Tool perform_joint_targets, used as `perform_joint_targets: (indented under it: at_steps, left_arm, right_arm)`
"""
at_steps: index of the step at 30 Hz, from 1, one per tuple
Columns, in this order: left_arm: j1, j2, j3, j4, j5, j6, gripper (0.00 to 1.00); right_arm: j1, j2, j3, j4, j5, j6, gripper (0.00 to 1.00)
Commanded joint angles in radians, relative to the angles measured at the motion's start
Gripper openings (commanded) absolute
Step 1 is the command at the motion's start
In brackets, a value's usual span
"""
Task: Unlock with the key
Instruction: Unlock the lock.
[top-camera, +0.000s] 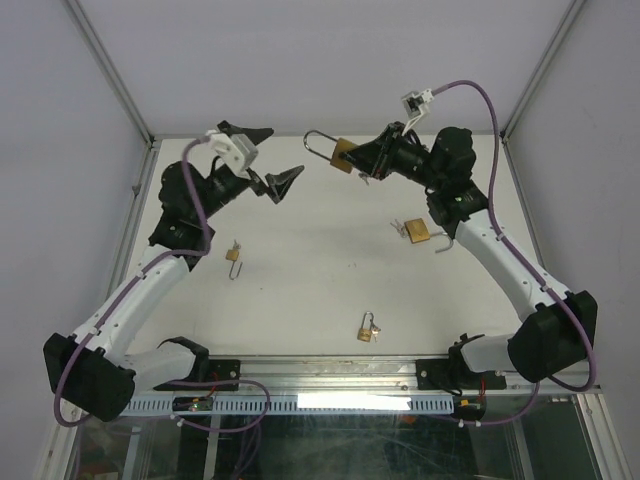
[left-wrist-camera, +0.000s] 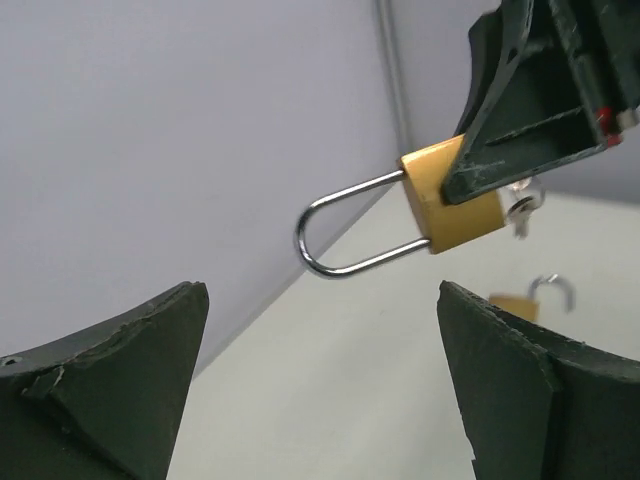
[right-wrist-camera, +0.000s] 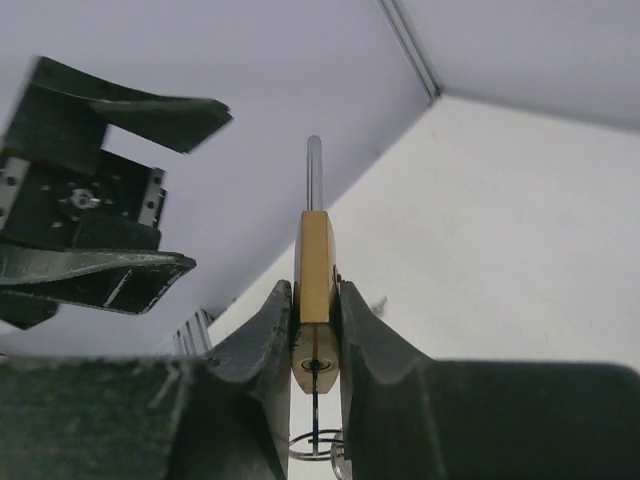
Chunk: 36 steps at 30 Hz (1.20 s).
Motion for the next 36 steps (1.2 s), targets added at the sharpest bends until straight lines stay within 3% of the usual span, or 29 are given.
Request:
perform_joint_targets:
  at_steps: [1,5,11,14,18,23,32,34,36]
  left_arm:
    - [0.065,0.001,0.043,0.394,0.305,-0.679,0.99]
    - [0.063,0.11,0.155,0.58,0.355,-0.969,0.97]
    - [0.023,0.223,0.303,0.698,0.255,-1.246,0.83]
    - [-0.009,0.244,0.325,0.781,0.239,-1.248,0.89]
    - [-0.066,0.275,0.369,0.869,0.185,-1.243,0.83]
    - [-0.092,0.291,0.378,0.862,0.133,-1.267,0.53]
    - [-0.117,0.291,0.369,0.825,0.108,-1.271,0.16]
    - [-0.122,0.29,0.364,0.819,0.11,-1.266,0.15]
    - [-0.13,0.293,0.358,0.817,0.121,-1.255,0.31]
  right_arm:
    - [0.0,-0.069,0.11,0.506,-0.096,0.131,0.0]
    - [0.002,-0.019,0.169,0.706,-0.112,0.186,0.0]
    - [0.017,0.047,0.26,0.839,-0.126,0.21,0.0]
    - [0.029,0.067,0.29,0.848,-0.123,0.218,0.0]
    - [0.043,0.067,0.288,0.842,-0.104,0.207,0.0]
    - [0.058,0.067,0.29,0.829,-0.101,0.202,0.0]
    - [0.072,0.052,0.275,0.824,-0.086,0.186,0.0]
    - [0.072,0.053,0.277,0.823,-0.085,0.189,0.0]
    - [0.072,0.058,0.271,0.838,-0.072,0.198,0.0]
